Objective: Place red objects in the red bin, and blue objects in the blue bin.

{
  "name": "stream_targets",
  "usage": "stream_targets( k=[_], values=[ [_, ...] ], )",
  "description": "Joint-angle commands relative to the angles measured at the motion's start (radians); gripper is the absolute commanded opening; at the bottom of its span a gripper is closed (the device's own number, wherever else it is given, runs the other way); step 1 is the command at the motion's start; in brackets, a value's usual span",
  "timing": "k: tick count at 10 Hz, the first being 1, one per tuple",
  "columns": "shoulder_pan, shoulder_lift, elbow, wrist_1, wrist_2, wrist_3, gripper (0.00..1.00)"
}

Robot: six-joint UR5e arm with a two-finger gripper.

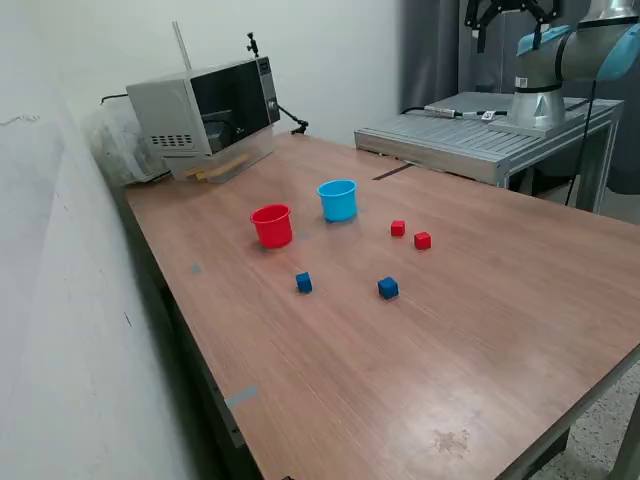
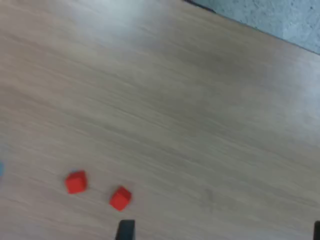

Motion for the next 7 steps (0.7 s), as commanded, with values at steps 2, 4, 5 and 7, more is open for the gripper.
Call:
stream_targets(
  k=[2, 4, 5, 7],
  values=[
    [0.026, 0.284, -0.012, -0.237, 0.063, -0.004, 1.00],
    [0.023, 0.418, -0.167, -0.237, 0.060, -0.001, 1.00],
    [0.023, 0.472, -0.218, -0.237, 0.060, -0.001, 1.00],
    [-0.039, 0.567, -0.256, -0.244, 0.057, -0.031, 1.00]
  ],
)
